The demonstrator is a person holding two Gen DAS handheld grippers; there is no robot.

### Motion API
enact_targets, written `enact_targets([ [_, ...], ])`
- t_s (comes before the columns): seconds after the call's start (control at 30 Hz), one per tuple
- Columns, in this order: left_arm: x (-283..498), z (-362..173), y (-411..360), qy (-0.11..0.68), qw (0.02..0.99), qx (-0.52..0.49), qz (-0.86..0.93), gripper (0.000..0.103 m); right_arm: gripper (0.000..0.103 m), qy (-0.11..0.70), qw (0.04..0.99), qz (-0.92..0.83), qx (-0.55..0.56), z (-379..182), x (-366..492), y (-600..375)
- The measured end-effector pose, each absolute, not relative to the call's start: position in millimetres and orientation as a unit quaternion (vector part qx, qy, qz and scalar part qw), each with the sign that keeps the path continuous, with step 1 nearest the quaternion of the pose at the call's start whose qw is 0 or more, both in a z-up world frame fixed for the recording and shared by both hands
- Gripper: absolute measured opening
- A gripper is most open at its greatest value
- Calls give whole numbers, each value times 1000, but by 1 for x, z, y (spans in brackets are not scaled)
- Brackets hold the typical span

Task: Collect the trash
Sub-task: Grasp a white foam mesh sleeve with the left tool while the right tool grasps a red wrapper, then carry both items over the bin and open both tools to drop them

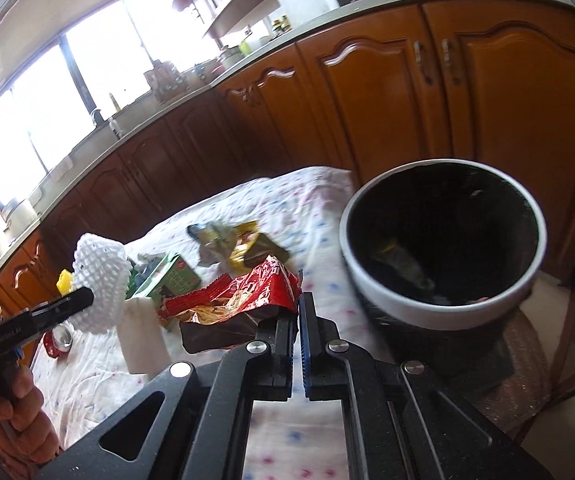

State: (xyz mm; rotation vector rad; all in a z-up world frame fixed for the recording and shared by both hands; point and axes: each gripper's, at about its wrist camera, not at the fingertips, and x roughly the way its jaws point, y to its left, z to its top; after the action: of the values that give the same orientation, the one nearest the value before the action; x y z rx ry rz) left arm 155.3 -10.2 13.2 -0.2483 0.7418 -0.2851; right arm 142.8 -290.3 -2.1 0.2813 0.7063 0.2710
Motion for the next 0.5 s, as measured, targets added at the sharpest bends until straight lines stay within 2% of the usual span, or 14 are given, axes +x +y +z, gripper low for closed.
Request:
enact_targets([
  [0.5,169,5,-96,391,892,-79,-214,21,3,327,927,70,168,1,130,-361],
])
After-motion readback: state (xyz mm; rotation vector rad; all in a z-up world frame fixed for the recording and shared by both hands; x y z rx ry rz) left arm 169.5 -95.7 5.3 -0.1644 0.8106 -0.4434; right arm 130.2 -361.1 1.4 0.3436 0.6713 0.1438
